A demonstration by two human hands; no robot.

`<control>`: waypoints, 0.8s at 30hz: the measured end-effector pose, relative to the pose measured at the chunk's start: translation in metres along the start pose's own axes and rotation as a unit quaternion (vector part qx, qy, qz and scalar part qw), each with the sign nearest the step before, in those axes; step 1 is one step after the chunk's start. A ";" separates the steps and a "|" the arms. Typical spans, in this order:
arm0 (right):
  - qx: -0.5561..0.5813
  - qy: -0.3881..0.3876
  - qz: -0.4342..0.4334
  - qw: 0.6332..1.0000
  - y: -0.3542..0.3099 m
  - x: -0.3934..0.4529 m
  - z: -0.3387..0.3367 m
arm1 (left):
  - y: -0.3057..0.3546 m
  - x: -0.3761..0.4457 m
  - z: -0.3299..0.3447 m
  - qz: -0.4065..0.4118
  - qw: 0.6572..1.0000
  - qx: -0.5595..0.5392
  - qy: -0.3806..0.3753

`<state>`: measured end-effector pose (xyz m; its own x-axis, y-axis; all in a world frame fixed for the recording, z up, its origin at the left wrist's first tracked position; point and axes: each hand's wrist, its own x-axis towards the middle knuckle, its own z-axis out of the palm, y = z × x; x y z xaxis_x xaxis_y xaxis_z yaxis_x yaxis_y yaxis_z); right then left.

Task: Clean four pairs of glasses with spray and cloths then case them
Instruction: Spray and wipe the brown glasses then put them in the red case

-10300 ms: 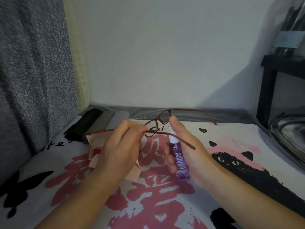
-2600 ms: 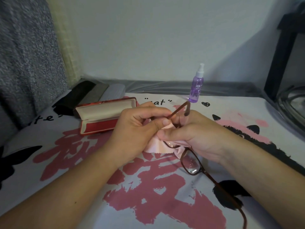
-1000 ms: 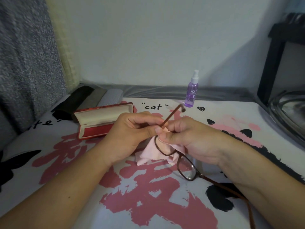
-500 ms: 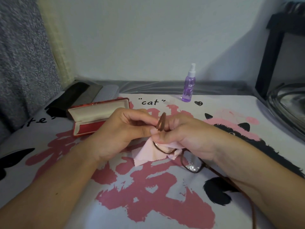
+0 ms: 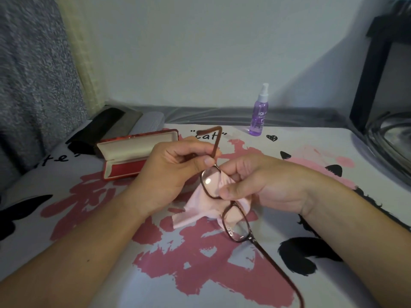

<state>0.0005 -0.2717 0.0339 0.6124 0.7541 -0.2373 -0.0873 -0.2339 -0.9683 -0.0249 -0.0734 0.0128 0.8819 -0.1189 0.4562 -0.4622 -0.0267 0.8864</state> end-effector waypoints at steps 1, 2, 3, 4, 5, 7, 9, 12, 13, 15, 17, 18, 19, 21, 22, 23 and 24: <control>-0.007 0.008 0.000 1.000 0.000 0.001 0.000 | -0.001 0.000 0.000 -0.002 1.000 -0.001 -0.001; -0.014 0.017 0.003 1.000 0.000 0.001 0.001 | -0.001 0.000 0.000 -0.006 1.000 -0.003 -0.001; -0.020 0.023 0.007 1.000 -0.001 0.001 0.002 | -0.001 0.000 0.000 -0.008 1.000 -0.006 -0.003; -0.024 0.029 0.008 0.999 -0.001 0.002 0.004 | -0.001 0.000 0.001 -0.008 1.000 -0.011 -0.006; -0.030 0.033 0.007 0.999 0.000 0.003 0.005 | -0.001 0.000 0.001 -0.007 1.000 -0.014 -0.008; -0.035 0.050 0.008 0.998 0.001 0.006 0.008 | -0.001 -0.001 0.003 -0.009 1.000 -0.025 -0.013; -0.026 0.058 0.003 0.998 0.001 0.006 0.009 | 0.000 -0.001 0.005 -0.014 0.999 -0.034 -0.022; -0.022 0.057 -0.013 0.998 0.000 0.003 0.013 | -0.001 -0.002 0.005 -0.021 0.999 -0.031 -0.019; -0.021 0.063 -0.024 0.998 -0.001 0.002 0.014 | -0.001 -0.002 0.003 -0.024 0.999 -0.028 -0.012; -0.013 0.069 -0.041 0.997 -0.002 0.002 0.012 | -0.001 -0.001 0.000 -0.027 0.999 -0.026 0.003; 0.021 0.031 -0.038 0.999 -0.002 0.002 0.009 | 0.000 -0.001 -0.002 -0.028 0.999 -0.028 0.013; 0.040 0.011 -0.031 0.999 0.000 0.002 0.006 | 0.000 -0.001 -0.003 -0.027 0.999 -0.027 0.014; 0.050 -0.002 -0.018 0.999 0.001 0.002 0.004 | 0.000 -0.001 -0.003 -0.025 0.999 -0.025 0.011; 0.041 -0.031 0.009 0.999 0.000 0.001 0.003 | 0.001 -0.001 -0.002 -0.022 1.000 -0.021 0.003; 0.036 -0.033 0.017 0.999 0.001 0.002 0.002 | 0.001 -0.002 -0.001 -0.022 1.000 -0.019 0.000; 0.029 -0.026 0.020 0.999 -0.001 0.000 0.004 | 0.001 -0.002 -0.001 -0.023 1.000 -0.021 -0.002; 0.034 -0.010 0.022 0.999 -0.002 0.001 0.005 | 0.001 -0.002 0.000 -0.025 0.999 -0.024 -0.005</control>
<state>-0.0031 -0.2675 0.0349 0.5906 0.7563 -0.2816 -0.1675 -0.2264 -0.9595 -0.0277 -0.0728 0.0128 0.9029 -0.1277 0.4105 -0.4121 0.0154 0.9110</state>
